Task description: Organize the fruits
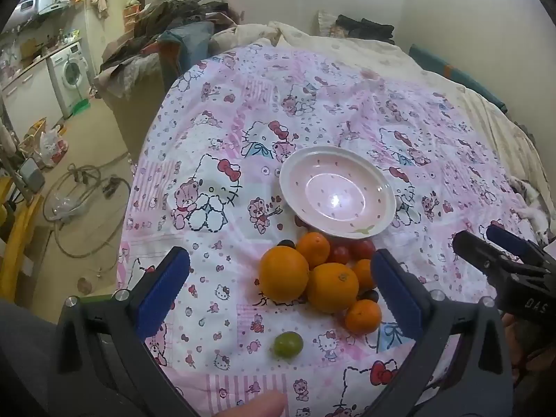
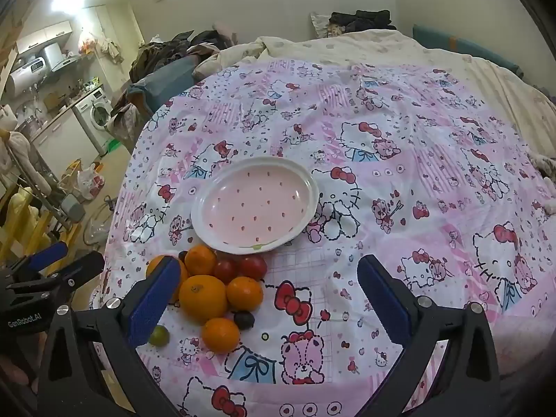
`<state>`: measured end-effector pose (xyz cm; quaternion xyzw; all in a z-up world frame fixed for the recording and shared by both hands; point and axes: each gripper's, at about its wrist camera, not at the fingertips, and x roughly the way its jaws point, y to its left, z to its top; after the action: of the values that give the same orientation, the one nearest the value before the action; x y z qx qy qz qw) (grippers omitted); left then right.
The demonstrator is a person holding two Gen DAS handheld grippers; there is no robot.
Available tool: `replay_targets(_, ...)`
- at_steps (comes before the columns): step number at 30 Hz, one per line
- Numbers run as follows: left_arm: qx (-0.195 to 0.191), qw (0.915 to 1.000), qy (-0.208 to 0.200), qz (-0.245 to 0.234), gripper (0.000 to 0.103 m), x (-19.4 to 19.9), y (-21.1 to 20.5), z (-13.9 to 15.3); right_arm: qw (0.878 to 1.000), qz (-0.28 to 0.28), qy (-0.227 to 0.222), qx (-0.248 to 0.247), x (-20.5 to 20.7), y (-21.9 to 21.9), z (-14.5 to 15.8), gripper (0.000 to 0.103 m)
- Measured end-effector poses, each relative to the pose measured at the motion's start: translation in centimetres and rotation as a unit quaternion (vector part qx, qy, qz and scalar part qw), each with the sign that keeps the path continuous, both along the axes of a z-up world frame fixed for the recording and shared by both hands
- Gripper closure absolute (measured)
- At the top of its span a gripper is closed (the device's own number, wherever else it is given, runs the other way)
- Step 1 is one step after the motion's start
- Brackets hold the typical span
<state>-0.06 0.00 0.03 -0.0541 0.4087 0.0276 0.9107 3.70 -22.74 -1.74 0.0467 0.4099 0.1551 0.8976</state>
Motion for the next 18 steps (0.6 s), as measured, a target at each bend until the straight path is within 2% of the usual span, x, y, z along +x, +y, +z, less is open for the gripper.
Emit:
replay_targets(7, 0.0, 0.9999, 0.004, 0.011, 0.0, -0.3, 0.0, -0.1, 1.0, -0.002, -0.001, -0.004, 0.0, 0.1, 0.0, 0.0)
replay_targets(14, -0.005, 1.0, 0.008, 0.003, 0.0, -0.1, -0.4, 1.0, 1.0, -0.001, -0.003, -0.006, 0.1, 0.1, 0.1, 0.0)
replay_targets(18, -0.006, 1.0, 0.007, 0.001, 0.0, 0.0, 0.3, 0.2, 1.0, 0.0, -0.004, -0.006, 0.1, 0.0, 0.0, 0.0)
